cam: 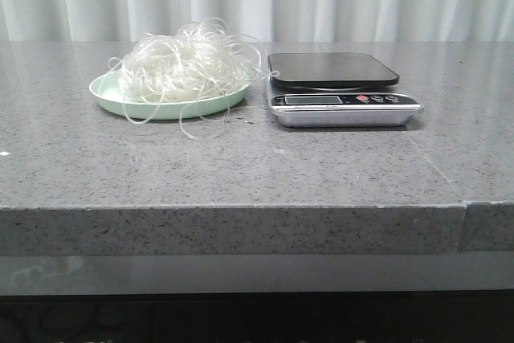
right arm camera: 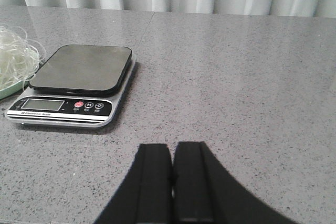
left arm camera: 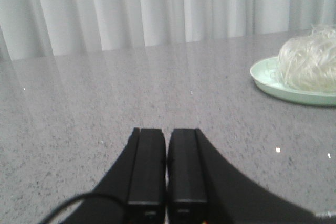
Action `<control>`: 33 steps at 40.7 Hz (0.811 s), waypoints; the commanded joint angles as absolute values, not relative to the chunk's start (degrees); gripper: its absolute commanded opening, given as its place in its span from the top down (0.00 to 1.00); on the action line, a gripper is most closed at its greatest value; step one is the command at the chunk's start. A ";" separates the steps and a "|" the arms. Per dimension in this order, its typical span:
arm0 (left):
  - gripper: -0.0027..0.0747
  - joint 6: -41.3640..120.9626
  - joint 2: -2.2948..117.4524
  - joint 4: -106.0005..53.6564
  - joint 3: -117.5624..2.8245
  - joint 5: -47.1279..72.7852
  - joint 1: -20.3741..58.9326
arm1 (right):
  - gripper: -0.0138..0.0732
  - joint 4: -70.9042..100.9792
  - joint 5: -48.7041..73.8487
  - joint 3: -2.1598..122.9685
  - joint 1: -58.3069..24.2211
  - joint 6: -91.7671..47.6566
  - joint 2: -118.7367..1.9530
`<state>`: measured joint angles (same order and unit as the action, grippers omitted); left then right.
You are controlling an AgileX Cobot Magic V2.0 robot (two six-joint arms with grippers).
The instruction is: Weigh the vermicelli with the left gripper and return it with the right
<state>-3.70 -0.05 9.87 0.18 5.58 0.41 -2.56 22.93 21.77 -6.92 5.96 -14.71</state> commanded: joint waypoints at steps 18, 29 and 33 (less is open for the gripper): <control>0.79 -3.73 -1.46 4.10 0.60 5.01 2.24 | 0.66 -2.73 17.93 23.25 -6.64 6.12 -15.18; 0.79 -3.73 -1.46 1.89 0.60 4.66 2.24 | 0.66 -2.73 17.93 23.25 -6.64 6.12 -15.18; 0.79 -3.73 -1.46 1.89 0.60 4.66 2.24 | 0.66 -2.73 17.93 23.25 -6.64 6.12 -15.18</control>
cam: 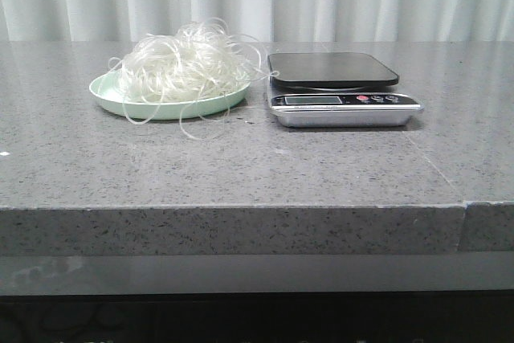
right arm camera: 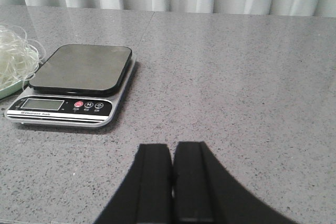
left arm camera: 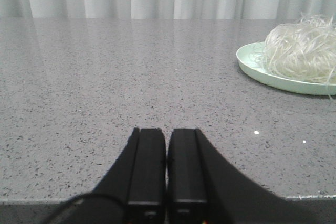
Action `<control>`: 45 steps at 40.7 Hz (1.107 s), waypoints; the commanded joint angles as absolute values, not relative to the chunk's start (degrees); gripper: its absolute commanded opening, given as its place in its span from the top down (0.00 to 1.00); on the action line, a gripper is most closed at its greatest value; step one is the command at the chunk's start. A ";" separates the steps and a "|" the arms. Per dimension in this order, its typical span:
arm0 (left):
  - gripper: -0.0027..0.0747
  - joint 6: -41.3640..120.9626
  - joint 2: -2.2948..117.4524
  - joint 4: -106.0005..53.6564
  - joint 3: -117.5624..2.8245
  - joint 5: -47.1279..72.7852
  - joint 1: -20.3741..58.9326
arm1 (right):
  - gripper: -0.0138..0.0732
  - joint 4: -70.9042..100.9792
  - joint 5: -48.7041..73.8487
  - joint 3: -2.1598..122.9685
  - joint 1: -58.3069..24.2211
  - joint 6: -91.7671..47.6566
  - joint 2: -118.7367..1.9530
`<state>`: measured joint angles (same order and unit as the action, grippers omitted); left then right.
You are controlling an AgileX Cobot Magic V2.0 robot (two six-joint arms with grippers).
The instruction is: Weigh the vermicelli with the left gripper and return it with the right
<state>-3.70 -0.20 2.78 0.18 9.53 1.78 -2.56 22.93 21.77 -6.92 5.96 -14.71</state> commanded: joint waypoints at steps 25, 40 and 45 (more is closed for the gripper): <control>0.79 -3.73 -1.46 1.89 0.60 4.53 2.24 | 0.66 -2.73 17.93 23.25 -6.64 6.12 -15.18; 0.79 -3.73 -1.46 1.89 0.60 4.53 2.24 | 0.66 -5.30 15.57 21.27 -6.53 6.12 -14.32; 0.79 -3.73 -1.46 1.89 0.60 4.53 2.24 | 0.66 -5.48 10.23 15.18 -6.53 6.12 -12.55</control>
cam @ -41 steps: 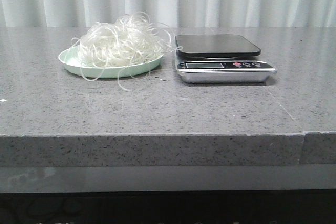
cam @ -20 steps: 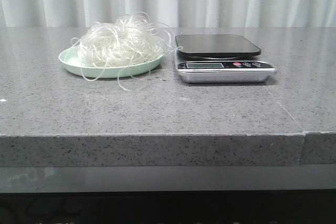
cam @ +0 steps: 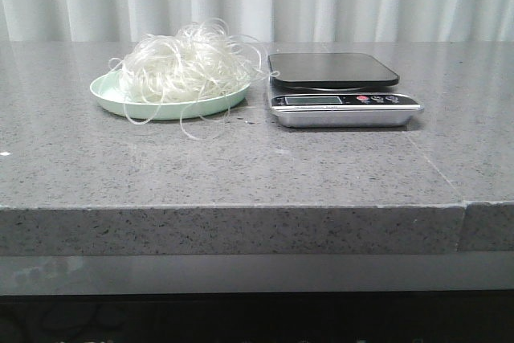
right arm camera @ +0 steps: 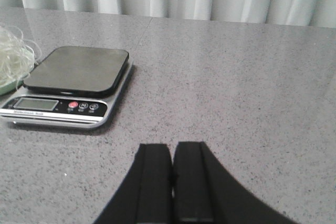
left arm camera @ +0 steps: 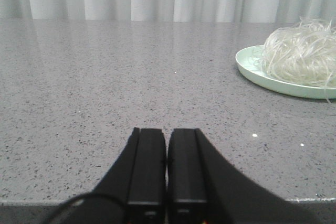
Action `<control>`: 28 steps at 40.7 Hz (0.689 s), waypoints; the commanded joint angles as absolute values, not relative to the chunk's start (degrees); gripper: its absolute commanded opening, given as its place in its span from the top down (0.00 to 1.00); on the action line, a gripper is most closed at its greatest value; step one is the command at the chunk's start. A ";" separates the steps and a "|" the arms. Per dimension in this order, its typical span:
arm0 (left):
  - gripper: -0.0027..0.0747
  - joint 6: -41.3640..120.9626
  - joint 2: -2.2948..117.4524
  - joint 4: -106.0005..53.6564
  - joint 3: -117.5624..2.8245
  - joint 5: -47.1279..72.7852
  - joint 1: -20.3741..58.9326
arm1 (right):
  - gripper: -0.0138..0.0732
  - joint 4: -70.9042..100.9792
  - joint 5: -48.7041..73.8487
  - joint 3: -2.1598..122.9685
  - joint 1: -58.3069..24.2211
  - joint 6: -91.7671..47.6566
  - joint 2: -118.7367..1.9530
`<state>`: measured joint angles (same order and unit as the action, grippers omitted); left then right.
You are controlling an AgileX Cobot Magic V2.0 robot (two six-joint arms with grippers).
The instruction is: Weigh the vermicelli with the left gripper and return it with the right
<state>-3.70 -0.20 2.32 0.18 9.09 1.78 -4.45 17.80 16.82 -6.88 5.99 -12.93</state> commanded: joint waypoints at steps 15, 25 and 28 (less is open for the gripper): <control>0.79 -3.73 -1.46 1.89 0.60 4.53 2.24 | 0.66 -5.48 3.79 -1.13 -6.01 6.12 -0.20; 0.79 -3.73 -1.34 1.89 0.60 4.43 2.24 | 0.66 -5.67 7.19 -1.13 -2.13 6.12 1.59; 0.79 -3.73 -1.34 1.89 0.60 4.43 2.24 | 0.66 -5.67 7.19 -1.13 -0.94 6.12 1.59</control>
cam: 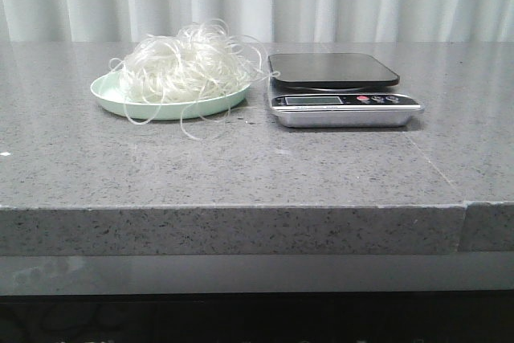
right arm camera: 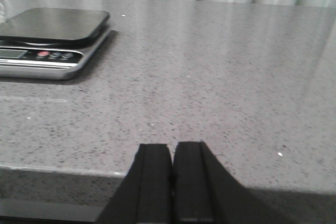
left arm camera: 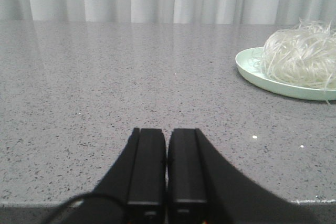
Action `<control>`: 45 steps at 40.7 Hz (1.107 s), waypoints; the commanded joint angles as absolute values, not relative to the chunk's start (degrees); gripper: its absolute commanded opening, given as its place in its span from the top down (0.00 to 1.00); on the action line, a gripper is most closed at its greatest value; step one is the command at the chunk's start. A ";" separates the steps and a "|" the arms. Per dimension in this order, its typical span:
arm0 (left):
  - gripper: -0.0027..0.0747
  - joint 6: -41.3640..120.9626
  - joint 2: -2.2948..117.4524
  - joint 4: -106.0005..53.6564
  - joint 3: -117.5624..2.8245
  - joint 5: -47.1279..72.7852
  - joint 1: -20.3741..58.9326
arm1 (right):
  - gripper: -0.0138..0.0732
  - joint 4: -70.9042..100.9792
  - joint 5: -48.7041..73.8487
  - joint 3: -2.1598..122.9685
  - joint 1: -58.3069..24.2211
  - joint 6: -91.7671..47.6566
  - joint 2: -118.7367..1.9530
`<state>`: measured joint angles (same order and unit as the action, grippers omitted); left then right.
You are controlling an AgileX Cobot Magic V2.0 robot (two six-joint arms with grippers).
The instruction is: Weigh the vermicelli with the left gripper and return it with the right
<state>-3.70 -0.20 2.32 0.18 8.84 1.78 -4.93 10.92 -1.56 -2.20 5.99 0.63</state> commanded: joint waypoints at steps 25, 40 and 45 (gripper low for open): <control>0.79 -3.73 -1.34 1.89 0.60 4.43 2.24 | 0.66 -3.21 6.88 -1.13 0.91 6.12 1.53; 0.79 -3.73 -1.34 1.89 0.60 4.43 2.24 | 0.66 -3.21 6.88 -1.13 0.91 6.12 1.53; 0.79 -3.73 -1.34 1.89 0.60 4.43 2.24 | 0.66 -3.21 6.88 -1.13 0.91 6.12 1.53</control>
<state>-3.70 -0.20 2.32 0.18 8.84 1.78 -3.13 11.14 -1.56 0.60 5.99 0.63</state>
